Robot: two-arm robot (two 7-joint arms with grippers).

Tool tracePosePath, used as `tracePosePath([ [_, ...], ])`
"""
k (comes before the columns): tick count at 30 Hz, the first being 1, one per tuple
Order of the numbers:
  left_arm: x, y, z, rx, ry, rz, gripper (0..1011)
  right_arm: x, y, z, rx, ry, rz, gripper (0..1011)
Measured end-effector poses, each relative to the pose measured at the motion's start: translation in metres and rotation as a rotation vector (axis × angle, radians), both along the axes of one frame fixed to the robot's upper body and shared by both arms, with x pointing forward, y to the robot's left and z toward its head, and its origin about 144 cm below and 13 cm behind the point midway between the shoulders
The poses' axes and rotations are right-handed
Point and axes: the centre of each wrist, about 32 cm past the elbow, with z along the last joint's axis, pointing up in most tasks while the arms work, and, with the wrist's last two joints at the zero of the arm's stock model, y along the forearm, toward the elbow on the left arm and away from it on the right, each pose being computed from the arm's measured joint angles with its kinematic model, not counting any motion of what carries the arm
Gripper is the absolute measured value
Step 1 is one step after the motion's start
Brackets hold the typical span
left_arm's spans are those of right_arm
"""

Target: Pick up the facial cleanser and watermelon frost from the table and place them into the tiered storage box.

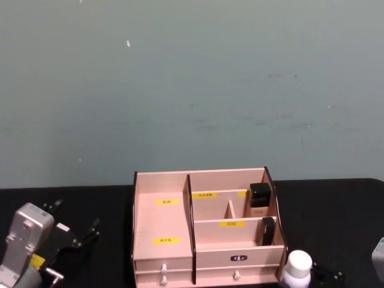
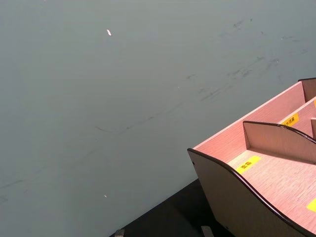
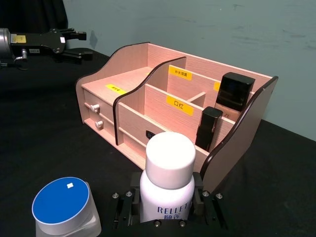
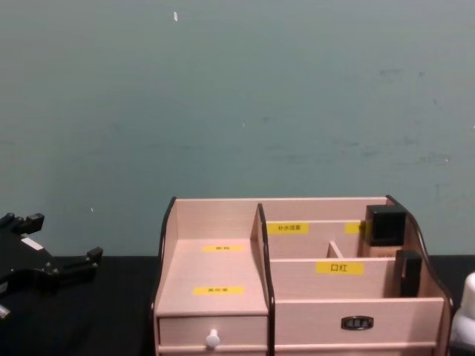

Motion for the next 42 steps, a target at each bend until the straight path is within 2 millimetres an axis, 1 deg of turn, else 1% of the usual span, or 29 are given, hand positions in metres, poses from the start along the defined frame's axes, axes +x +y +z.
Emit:
tracePosePath([
  [11, 0.000, 0.000, 0.000, 0.000, 0.000, 0.000, 1001, 0.000, -0.001, 0.000, 0.004, -0.005, 0.008, 594],
  [17, 0.000, 0.000, 0.000, 0.000, 0.000, 0.000, 1001, 0.000, -0.003, 0.005, 0.031, -0.010, 0.042, 594],
  [27, 0.000, 0.000, 0.000, 0.000, 0.000, 0.000, 1001, 0.004, -0.006, 0.029, 0.106, -0.032, 0.089, 594],
  [28, 0.000, 0.000, 0.000, 0.000, 0.000, 0.000, 1001, 0.004, -0.006, 0.029, 0.106, -0.032, 0.089, 594],
  [31, 0.000, 0.000, 0.000, 0.000, 0.000, 0.000, 1001, 0.009, -0.007, 0.036, 0.120, -0.047, 0.099, 594],
  [32, 0.000, 0.000, 0.000, 0.000, 0.000, 0.000, 1001, 0.014, -0.006, 0.040, 0.130, -0.058, 0.106, 594],
  [37, 0.000, 0.000, 0.000, 0.000, 0.000, 0.000, 1001, 0.022, -0.003, 0.045, 0.148, -0.075, 0.115, 594],
  [38, 0.000, 0.000, 0.000, 0.000, 0.000, 0.000, 1001, 0.029, -0.001, 0.049, 0.162, -0.086, 0.119, 594],
  [39, 0.000, 0.000, 0.000, 0.000, 0.000, 0.000, 1001, 0.029, -0.001, 0.049, 0.162, -0.086, 0.119, 594],
  [42, 0.000, 0.000, 0.000, 0.000, 0.000, 0.000, 1001, 0.037, 0.002, 0.055, 0.171, -0.100, 0.120, 594],
])
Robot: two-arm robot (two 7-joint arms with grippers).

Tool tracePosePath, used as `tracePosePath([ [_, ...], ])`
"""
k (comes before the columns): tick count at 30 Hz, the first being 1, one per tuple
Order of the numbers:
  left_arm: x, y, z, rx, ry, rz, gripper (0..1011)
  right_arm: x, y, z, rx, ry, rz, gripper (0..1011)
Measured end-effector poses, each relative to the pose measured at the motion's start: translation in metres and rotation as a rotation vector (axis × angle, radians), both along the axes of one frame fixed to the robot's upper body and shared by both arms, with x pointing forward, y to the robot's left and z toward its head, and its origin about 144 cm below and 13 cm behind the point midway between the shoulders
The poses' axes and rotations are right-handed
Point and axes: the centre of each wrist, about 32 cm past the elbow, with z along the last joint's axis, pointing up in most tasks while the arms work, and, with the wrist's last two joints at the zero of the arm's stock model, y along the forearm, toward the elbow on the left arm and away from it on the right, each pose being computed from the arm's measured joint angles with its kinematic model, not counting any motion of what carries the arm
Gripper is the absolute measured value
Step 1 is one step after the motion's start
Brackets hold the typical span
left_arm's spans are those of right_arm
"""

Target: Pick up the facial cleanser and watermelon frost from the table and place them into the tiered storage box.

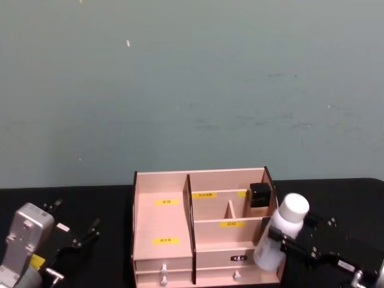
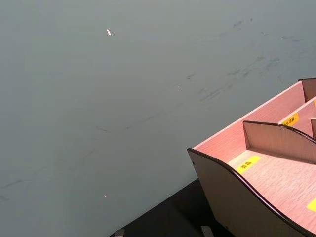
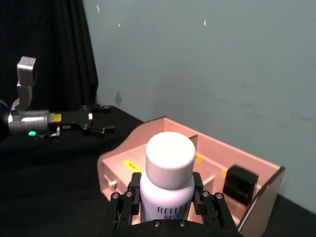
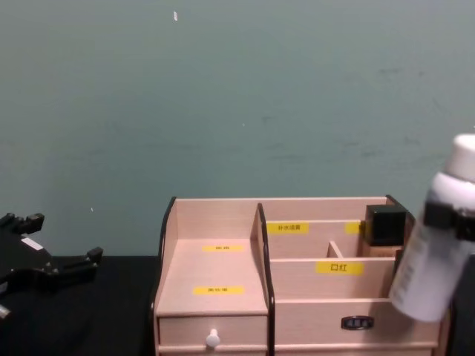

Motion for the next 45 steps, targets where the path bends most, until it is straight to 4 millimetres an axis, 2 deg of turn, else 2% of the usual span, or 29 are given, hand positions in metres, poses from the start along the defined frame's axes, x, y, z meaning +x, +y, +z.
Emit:
tracePosePath([
  [21, 0.000, 0.000, 0.000, 0.000, 0.000, 0.000, 1001, 0.065, 0.018, 0.025, -0.018, -0.030, 0.013, 594],
  [33, 0.000, 0.000, 0.000, 0.000, 0.000, 0.000, 1001, 0.097, 0.028, 0.027, -0.013, -0.048, 0.058, 594],
  [45, 0.000, 0.000, 0.000, 0.000, 0.000, 0.000, 1001, 0.121, 0.041, 0.025, -0.026, -0.060, 0.106, 594],
])
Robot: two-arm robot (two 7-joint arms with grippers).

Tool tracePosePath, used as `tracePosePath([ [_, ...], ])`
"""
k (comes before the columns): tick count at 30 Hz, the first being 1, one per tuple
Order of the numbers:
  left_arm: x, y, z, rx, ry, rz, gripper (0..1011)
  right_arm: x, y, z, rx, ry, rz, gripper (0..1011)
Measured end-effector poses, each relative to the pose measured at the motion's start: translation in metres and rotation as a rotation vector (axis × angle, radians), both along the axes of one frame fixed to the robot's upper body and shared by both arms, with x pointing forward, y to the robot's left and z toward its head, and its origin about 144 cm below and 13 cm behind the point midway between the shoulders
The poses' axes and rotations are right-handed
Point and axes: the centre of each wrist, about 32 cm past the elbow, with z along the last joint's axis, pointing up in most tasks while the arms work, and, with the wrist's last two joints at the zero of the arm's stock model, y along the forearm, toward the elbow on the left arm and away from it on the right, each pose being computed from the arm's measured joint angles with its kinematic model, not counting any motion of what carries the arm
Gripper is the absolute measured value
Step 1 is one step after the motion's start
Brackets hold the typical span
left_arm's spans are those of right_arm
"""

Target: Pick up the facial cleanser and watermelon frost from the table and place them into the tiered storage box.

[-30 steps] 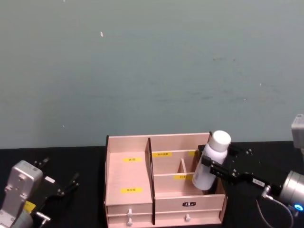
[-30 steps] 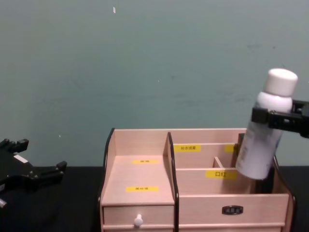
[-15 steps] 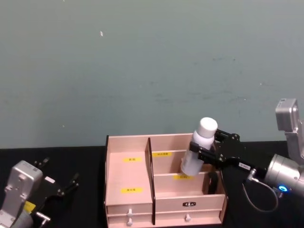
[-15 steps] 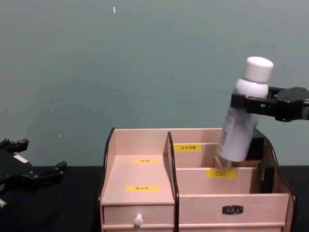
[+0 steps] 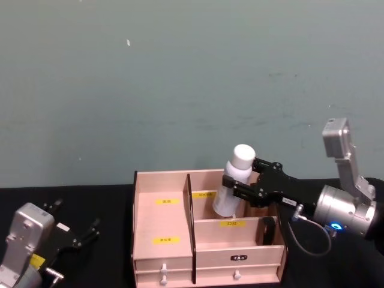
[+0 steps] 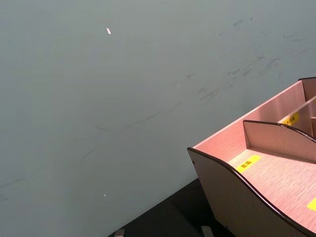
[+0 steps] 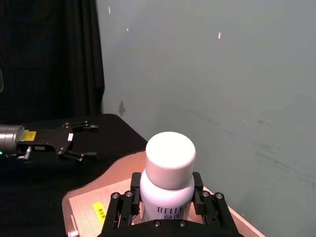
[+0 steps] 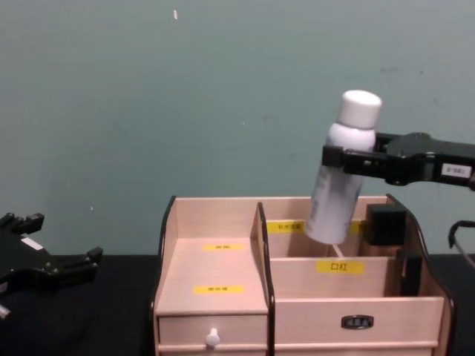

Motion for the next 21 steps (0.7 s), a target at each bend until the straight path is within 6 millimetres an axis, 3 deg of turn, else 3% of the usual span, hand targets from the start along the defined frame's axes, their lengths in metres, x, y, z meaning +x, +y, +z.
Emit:
tracePosePath([
  [21, 0.000, 0.000, 0.000, 0.000, 0.000, 0.000, 1001, 0.033, 0.019, -0.015, -0.033, 0.022, 0.004, 594],
])
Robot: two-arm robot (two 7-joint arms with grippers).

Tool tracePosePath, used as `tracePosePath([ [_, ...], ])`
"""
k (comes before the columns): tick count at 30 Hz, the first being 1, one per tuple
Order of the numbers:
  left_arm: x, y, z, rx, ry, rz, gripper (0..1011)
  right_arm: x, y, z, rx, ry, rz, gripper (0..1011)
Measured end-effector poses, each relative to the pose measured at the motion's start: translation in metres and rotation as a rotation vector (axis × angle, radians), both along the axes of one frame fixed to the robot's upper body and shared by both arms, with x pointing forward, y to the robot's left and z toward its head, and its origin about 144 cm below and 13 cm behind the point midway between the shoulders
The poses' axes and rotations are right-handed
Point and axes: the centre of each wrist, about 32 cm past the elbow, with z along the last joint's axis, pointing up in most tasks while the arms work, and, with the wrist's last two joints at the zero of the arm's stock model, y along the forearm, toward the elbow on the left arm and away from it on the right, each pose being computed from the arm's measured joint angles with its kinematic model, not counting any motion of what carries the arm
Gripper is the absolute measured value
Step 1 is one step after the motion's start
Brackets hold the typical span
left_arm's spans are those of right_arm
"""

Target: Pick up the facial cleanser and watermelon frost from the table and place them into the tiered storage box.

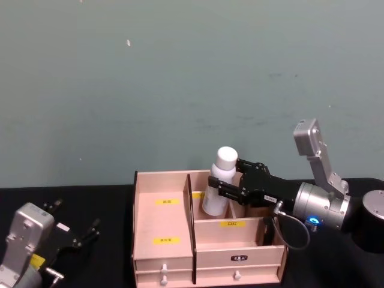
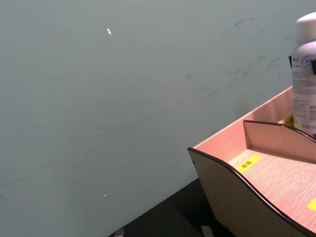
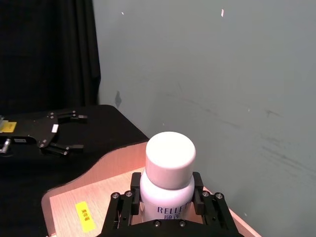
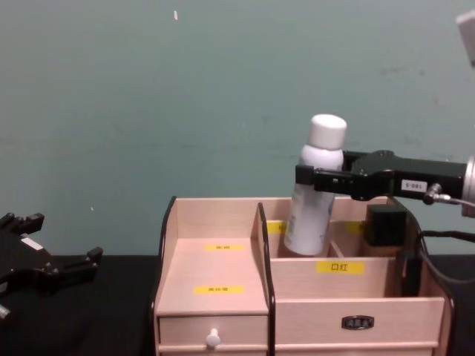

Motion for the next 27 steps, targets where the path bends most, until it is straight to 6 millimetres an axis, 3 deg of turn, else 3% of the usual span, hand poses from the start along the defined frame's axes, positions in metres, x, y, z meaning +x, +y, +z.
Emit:
tracePosePath([
  [27, 0.0000, 0.0000, 0.0000, 0.000, 0.000, 0.000, 1001, 0.0012, 0.0029, -0.0080, -0.027, 0.035, -0.021, 593],
])
